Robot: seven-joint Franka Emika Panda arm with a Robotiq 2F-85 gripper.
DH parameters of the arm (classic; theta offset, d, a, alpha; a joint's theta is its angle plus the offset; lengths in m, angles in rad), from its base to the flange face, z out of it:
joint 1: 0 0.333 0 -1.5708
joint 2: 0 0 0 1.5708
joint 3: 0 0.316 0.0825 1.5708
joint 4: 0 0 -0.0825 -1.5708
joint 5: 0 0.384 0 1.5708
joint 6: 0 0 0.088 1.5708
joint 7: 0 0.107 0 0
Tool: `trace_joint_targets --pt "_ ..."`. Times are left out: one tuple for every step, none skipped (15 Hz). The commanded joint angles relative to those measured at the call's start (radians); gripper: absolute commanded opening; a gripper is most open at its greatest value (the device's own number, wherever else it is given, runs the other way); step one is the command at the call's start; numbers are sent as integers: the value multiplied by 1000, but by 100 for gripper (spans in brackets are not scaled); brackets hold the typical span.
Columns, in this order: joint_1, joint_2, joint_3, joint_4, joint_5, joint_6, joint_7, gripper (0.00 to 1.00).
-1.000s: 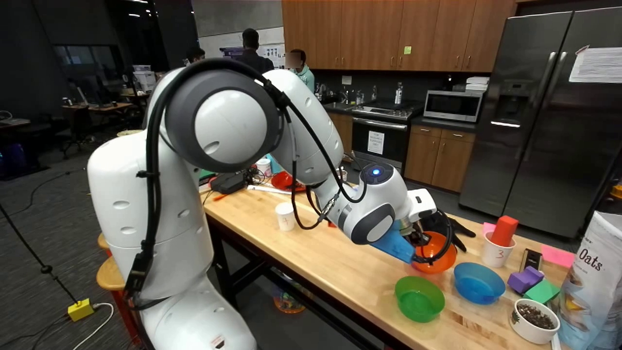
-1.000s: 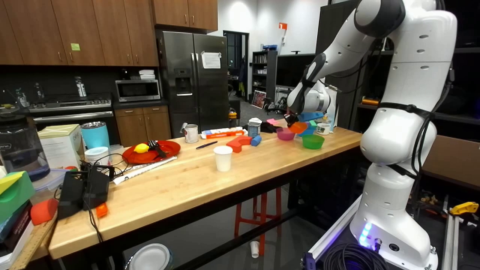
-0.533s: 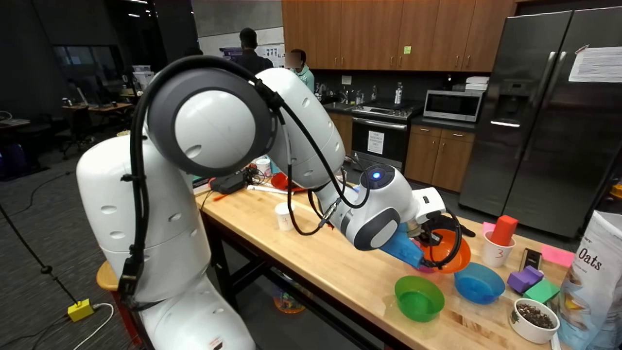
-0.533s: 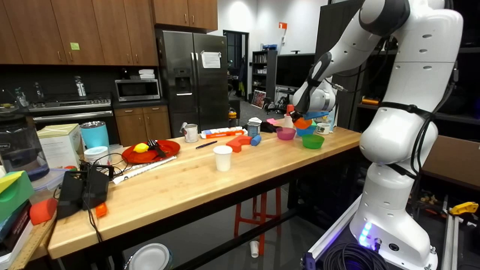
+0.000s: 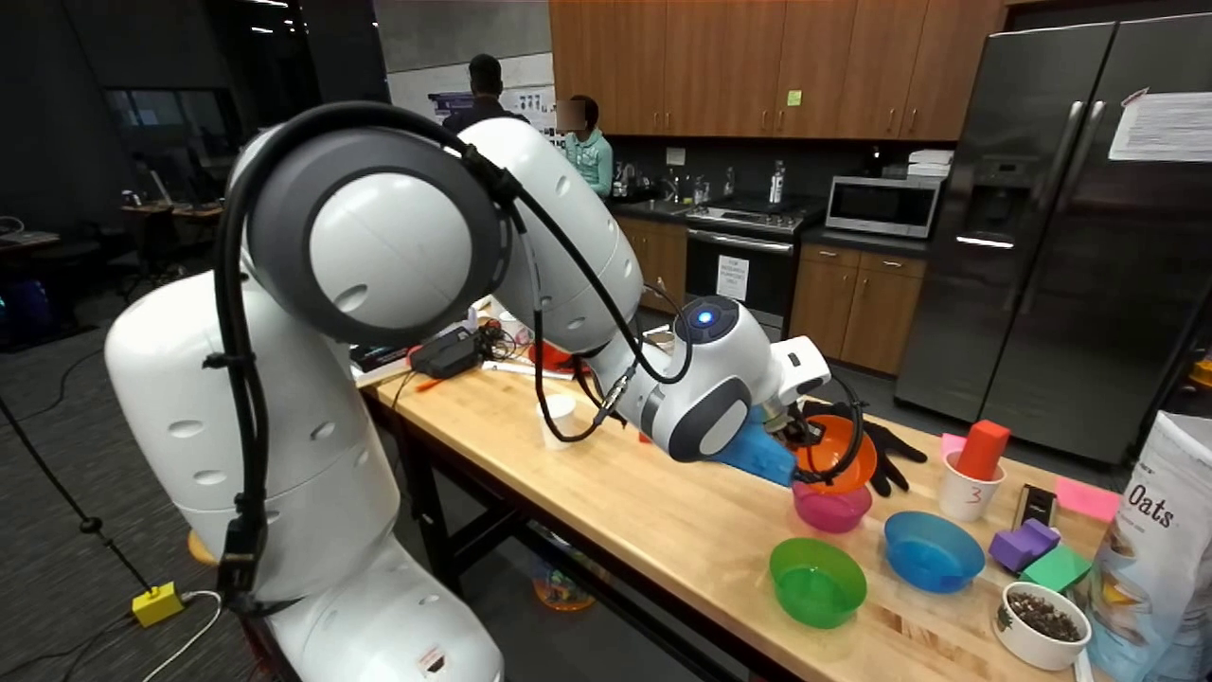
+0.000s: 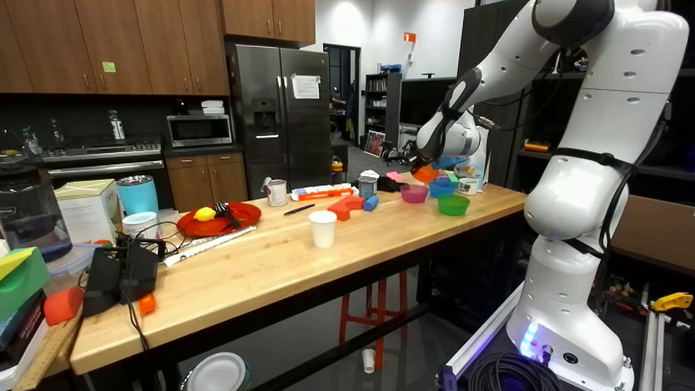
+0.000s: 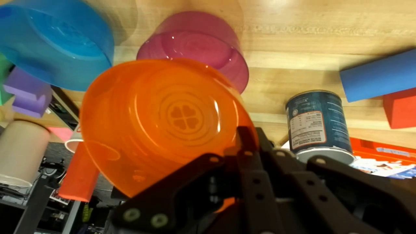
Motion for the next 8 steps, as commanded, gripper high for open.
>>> trace_joint_targets --pt "-61 28 -6 3 -27 11 8 1" --pt "-72 32 -12 4 -26 10 5 1" --pt "-80 36 -13 3 -22 10 3 1" --pt "-78 36 -18 5 -10 7 -6 1" --pt "-81 35 -22 6 -7 1 -14 1" --pt "-81 37 -26 12 -5 -6 -19 1" --pt "-78 37 -29 18 -1 -14 -21 1" --pt "-72 35 -34 25 3 -21 -27 1"
